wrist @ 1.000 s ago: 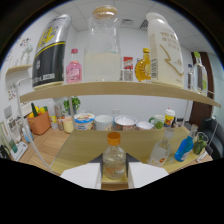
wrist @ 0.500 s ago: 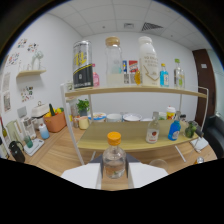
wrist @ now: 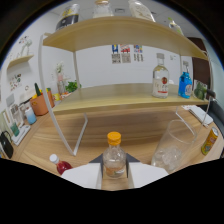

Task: Make me a cup of Vodka Sunrise.

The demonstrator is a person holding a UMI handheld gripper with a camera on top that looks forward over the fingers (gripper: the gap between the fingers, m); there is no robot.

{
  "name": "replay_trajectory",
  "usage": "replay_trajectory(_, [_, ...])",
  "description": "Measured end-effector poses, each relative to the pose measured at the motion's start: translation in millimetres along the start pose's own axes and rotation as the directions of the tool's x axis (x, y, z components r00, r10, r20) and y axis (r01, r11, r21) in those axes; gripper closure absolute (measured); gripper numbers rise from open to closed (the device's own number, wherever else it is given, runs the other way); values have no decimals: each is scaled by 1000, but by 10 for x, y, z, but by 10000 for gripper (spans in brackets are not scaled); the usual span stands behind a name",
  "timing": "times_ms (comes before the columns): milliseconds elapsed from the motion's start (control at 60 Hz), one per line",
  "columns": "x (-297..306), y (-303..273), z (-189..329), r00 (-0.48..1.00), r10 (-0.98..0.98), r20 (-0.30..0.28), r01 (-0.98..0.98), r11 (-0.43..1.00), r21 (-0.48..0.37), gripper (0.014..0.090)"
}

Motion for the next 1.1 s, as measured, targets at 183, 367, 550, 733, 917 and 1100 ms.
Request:
replay_trajectory(183, [-12, 299, 194, 1000, -30, -6, 30, 997, -68, 702])
replay_trajectory(367, [-34, 393, 205, 998, -54, -9, 53, 995, -90, 692])
replay_trajectory(550, [-47, 461, 136, 997, -78, 3, 78, 992, -99, 682])
replay_trajectory(733, [-61, 405, 0, 993, -106, 45, 111, 989, -103, 290])
replay_trajectory(917, [-39, -52, -531, 989, -134, 56, 134, 991, 3, 183])
replay_trajectory(1100, [246, -189, -1137, 994, -110, 25, 108, 993, 54, 184])
